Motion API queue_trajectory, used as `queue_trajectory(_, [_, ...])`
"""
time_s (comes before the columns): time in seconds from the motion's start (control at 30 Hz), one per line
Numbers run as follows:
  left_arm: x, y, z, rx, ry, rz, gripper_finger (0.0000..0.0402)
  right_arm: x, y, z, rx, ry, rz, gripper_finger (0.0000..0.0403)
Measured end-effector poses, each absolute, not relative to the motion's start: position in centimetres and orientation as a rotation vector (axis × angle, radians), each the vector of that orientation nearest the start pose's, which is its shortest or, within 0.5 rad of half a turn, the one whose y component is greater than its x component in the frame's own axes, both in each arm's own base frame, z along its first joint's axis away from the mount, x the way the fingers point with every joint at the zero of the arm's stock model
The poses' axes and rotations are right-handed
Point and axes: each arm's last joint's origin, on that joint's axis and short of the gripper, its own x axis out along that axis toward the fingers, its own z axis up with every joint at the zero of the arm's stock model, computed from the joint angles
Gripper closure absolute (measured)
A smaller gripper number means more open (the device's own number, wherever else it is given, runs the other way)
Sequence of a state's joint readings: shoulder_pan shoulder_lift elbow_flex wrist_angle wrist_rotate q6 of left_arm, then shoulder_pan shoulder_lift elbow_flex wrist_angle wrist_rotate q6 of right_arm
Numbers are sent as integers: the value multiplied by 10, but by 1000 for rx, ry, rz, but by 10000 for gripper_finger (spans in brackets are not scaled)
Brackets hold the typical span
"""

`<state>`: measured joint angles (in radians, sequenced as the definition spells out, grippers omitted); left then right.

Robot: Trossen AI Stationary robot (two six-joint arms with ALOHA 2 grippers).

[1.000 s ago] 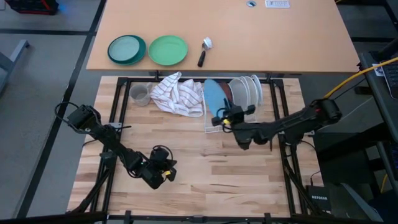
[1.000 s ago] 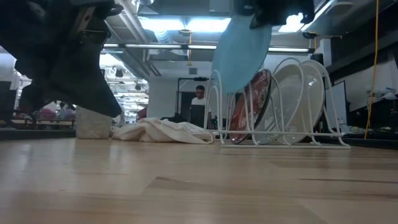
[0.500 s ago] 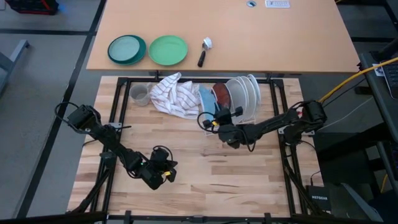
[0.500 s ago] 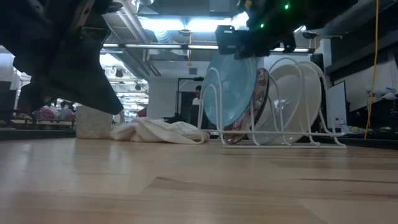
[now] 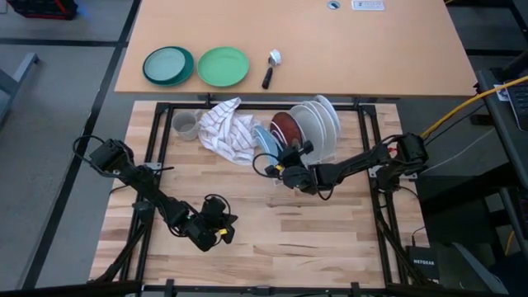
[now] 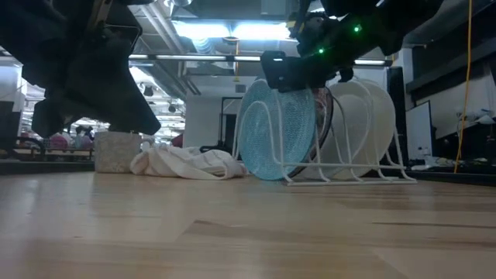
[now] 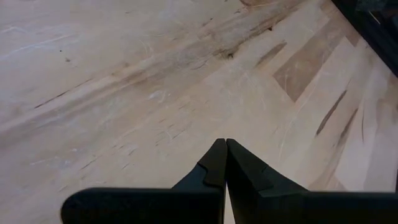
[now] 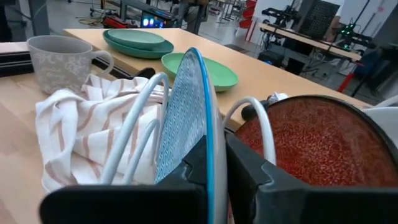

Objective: Sort dishes
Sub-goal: Put the blue plate into the white dish rack

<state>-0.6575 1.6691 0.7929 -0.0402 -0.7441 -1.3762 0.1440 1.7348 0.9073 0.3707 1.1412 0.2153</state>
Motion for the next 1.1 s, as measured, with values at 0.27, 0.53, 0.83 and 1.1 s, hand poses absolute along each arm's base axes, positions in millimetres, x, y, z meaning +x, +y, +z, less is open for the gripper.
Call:
queue_trajectory(0.27, [252,-170,146,-711,498,506,402,346,24,188,-90,292,-969,344])
queue_trajectory(0.53, [252,-170,146,-711,499,504,402,347,25,186,-75,312,-900,326])
queue_trajectory(0.83, [252,-170,146,-719,495,501,402,348,27,183,-45,343,-783,278])
queue_trajectory(1.1, [252,-171,146,-720,501,496,402,347,27,186,-49,344,-776,261])
